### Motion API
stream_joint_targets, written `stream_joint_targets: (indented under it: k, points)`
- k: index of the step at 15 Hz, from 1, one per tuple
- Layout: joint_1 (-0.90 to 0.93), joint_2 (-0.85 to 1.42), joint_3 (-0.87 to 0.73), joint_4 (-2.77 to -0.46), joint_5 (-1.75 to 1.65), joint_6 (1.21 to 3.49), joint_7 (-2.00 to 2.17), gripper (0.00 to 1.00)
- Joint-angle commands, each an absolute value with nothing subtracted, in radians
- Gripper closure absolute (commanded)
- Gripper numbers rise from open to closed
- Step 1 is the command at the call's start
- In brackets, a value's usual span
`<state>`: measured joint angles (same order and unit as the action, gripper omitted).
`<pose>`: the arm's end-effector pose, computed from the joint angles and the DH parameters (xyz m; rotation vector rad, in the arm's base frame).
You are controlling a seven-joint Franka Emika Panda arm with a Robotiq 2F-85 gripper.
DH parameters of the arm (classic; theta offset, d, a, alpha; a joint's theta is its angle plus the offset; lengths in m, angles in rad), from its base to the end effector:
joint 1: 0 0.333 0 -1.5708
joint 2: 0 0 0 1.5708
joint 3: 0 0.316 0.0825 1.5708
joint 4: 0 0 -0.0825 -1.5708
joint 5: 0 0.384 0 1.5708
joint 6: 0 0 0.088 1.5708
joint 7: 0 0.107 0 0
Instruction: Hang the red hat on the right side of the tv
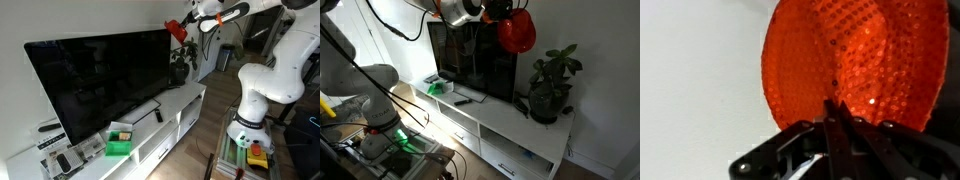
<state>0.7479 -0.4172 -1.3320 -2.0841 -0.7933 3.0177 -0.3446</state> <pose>0.4496 -0.3412 0.5809 2.2733 0.3193 1.1507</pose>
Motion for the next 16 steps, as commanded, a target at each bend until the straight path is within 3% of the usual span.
stream_joint_targets:
  k: [1, 16]
  points:
    - [0.915, -0.527, -1.429, -2.002, -0.742, 2.911, -0.462, 0.99]
    - [1.151, -0.541, -1.581, -1.896, -0.459, 2.803, -0.711, 0.99]
